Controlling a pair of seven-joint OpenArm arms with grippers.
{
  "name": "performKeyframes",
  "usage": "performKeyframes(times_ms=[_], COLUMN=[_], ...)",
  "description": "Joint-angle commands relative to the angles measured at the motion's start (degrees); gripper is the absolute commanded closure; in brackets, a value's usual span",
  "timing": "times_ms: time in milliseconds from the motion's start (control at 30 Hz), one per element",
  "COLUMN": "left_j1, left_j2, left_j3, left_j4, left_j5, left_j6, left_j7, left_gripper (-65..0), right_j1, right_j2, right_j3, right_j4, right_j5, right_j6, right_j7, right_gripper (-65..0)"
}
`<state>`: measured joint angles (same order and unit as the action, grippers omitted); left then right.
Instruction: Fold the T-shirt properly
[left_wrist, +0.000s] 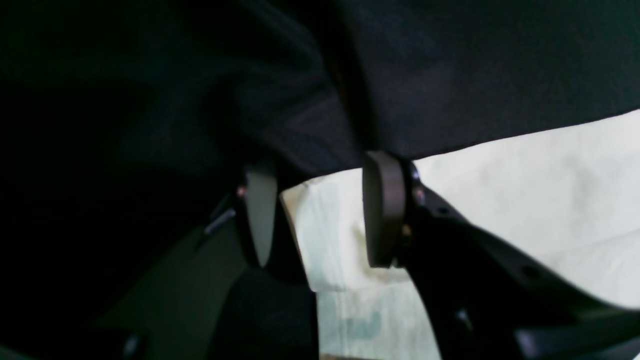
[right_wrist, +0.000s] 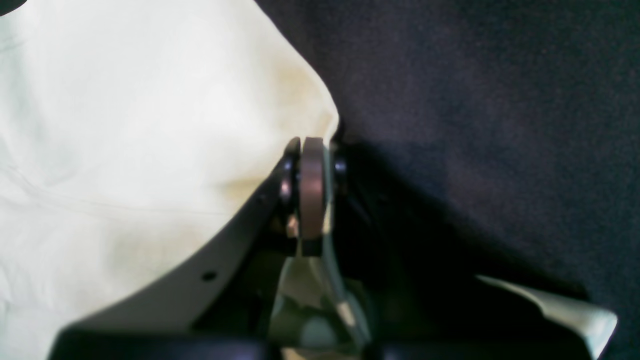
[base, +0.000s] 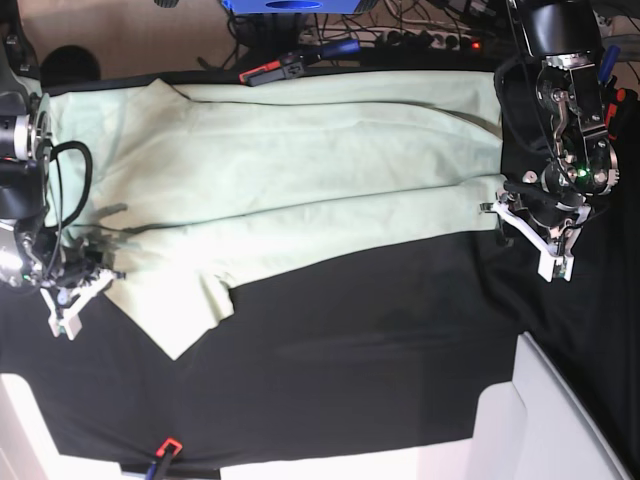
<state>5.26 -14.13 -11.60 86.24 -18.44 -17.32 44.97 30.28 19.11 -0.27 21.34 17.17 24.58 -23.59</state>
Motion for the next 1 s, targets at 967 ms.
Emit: performKeyframes(times_ms=[967], left_j1=[-9.3], left_j2=[-0.5], left_j3=[-0.2], left_j4=[-16.1], left_j5=[-0.9], left_j6=[0.1], left_j7=[-1.5], left_gripper=[-38.5], right_j1=[1.4], right_j2=[0.8], right_j3=[0.1], right_j4=[0.9], right_j5=[0.4], right_j6=[0.3], right_j7=[0.3], right_gripper=[-0.3])
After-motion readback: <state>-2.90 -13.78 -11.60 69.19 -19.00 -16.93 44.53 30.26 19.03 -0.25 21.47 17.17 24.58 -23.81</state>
